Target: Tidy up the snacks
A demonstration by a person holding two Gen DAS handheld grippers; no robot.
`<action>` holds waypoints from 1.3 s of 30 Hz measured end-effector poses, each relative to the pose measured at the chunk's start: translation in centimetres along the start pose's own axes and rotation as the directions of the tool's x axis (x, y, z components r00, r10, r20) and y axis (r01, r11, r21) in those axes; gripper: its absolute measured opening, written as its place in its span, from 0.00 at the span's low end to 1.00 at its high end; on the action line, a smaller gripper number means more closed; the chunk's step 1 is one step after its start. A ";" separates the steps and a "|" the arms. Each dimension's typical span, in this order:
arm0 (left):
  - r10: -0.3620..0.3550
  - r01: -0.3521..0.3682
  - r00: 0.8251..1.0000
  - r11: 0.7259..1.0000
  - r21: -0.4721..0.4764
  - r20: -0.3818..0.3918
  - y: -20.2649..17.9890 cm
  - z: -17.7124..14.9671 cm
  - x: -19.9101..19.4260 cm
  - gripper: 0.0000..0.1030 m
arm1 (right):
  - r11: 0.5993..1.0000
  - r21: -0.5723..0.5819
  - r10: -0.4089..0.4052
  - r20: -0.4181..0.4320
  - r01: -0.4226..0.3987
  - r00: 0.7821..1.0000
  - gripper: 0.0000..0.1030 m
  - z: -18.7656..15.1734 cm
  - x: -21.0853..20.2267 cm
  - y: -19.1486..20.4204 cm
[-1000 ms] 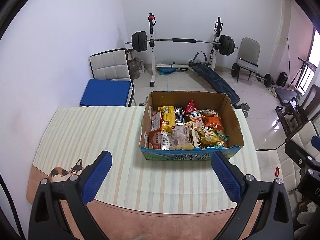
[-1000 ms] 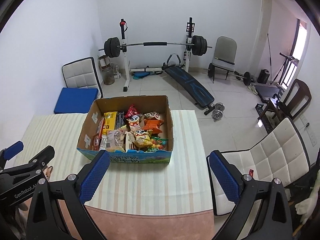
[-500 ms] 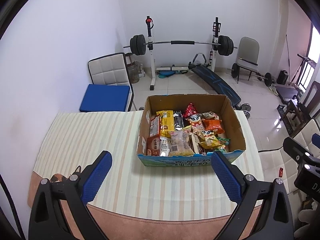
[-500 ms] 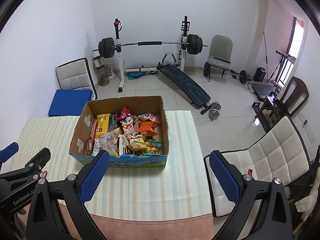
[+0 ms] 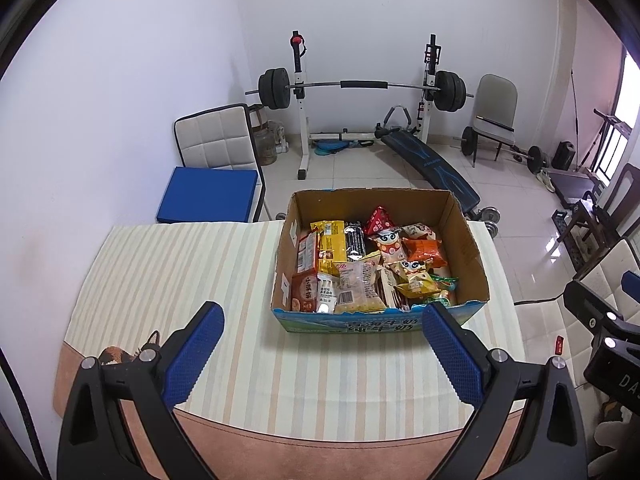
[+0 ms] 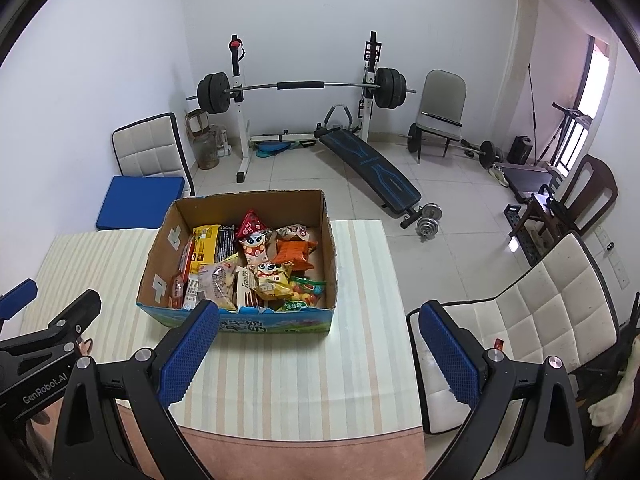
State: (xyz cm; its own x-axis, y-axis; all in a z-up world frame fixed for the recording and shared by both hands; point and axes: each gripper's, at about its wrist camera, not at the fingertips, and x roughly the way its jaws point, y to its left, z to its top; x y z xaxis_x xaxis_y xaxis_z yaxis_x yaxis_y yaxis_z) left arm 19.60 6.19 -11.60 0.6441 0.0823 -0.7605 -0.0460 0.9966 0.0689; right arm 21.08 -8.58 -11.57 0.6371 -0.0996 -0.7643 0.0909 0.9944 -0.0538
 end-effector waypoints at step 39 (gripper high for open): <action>0.001 -0.001 1.000 1.000 -0.004 0.008 -0.3 -0.3 -0.9 0.99 | 1.000 -0.026 0.006 0.016 -0.006 1.000 0.99 0.6 -0.6 0.1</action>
State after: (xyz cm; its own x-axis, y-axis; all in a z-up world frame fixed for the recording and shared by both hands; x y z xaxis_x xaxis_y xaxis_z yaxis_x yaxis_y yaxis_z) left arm 18.86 5.80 -11.13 0.6504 0.0833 -0.7550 -0.0496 0.9965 0.0673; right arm 21.14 -8.46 -10.76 0.6495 -0.0939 -0.7546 0.0670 0.9956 -0.0662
